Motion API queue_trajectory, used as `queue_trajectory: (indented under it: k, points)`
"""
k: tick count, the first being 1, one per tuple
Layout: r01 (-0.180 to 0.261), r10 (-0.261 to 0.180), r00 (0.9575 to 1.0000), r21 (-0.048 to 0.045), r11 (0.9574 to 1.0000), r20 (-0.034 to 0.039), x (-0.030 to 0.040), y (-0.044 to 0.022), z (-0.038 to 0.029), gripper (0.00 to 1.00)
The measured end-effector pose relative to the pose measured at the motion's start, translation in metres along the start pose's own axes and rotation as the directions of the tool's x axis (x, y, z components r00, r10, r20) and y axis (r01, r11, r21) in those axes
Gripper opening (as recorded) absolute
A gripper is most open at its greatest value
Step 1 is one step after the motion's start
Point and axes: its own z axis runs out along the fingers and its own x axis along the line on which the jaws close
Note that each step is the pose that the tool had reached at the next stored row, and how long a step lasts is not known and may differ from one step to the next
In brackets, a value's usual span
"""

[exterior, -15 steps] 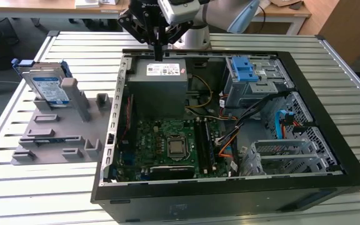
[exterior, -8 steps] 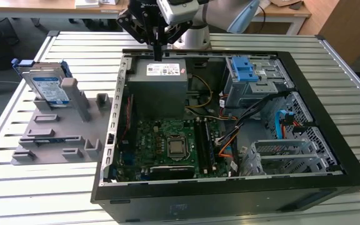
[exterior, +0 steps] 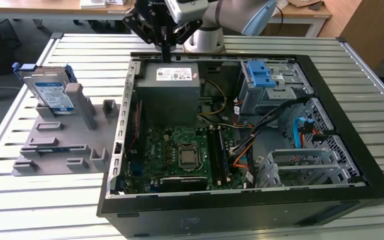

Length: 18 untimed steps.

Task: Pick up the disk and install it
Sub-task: 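Reach for the disk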

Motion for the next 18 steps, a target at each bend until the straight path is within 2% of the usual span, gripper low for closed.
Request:
queue_trajectory:
  k: [5,18]
  points:
    - [0.000,0.000,1.0000,-0.0001,1.0000,0.0001,0.0051,0.0009,0.0003,0.11]
    - [0.000,0.000,1.0000,-0.0002,1.0000,0.0001,0.0086,0.0006,0.0004,0.11]
